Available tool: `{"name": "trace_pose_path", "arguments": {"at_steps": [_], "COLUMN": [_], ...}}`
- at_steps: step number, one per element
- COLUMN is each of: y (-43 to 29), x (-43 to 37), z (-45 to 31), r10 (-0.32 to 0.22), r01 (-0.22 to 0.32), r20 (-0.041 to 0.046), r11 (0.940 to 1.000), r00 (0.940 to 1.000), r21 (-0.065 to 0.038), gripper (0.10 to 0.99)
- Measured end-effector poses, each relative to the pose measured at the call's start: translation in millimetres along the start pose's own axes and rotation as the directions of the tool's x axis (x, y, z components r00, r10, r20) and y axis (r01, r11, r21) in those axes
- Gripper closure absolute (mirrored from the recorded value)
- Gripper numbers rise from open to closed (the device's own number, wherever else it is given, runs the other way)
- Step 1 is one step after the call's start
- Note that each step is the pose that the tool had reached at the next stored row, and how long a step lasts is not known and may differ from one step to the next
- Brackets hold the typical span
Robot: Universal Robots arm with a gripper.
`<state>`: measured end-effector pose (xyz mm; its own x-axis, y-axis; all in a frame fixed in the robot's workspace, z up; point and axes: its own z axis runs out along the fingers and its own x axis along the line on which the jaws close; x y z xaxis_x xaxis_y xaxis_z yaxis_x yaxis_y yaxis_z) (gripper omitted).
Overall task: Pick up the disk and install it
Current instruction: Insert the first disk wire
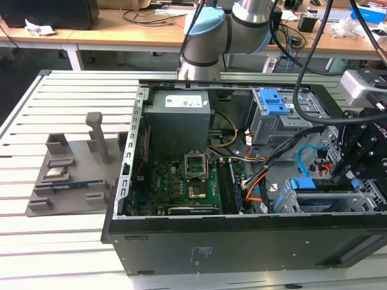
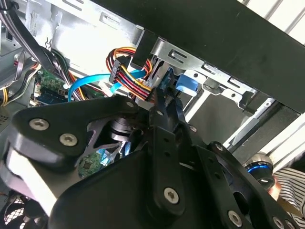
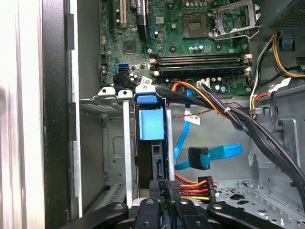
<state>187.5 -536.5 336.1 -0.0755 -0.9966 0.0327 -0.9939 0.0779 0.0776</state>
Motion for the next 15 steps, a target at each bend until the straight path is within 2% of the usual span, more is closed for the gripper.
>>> {"name": "trace_pose_path", "arguments": {"at_steps": [1,2,6,7,9,12,13,15], "y": [0.0,0.1,1.7,2.1,2.7,4.1,4.2,4.3], "x": [0.0,0.0,-5.5,-6.6,-7.5,-7.5,-7.5,-7.5], "z": [-0.1,-0.9,-15.5,-18.8,-26.6,-43.3,-45.9,-46.3], "r10": [0.000,0.000,0.000,0.000,0.000,0.000,0.000,0.000], "r01": [0.000,0.000,0.000,0.000,0.000,0.000,0.000,0.000], "r20": [-0.0003,-0.0009,-0.0007,-0.0010,-0.0010,-0.0012,-0.0011,-0.0008], "r11": [1.0000,1.0000,1.0000,1.0000,1.0000,1.0000,1.0000,1.0000], "r00": [1.0000,1.0000,1.0000,1.0000,1.0000,1.0000,1.0000,1.0000], "r21": [0.000,0.000,0.000,0.000,0.000,0.000,0.000,0.000], "gripper": [0.843,0.843,0.843,0.859,0.980,0.980,0.980,0.980]}}
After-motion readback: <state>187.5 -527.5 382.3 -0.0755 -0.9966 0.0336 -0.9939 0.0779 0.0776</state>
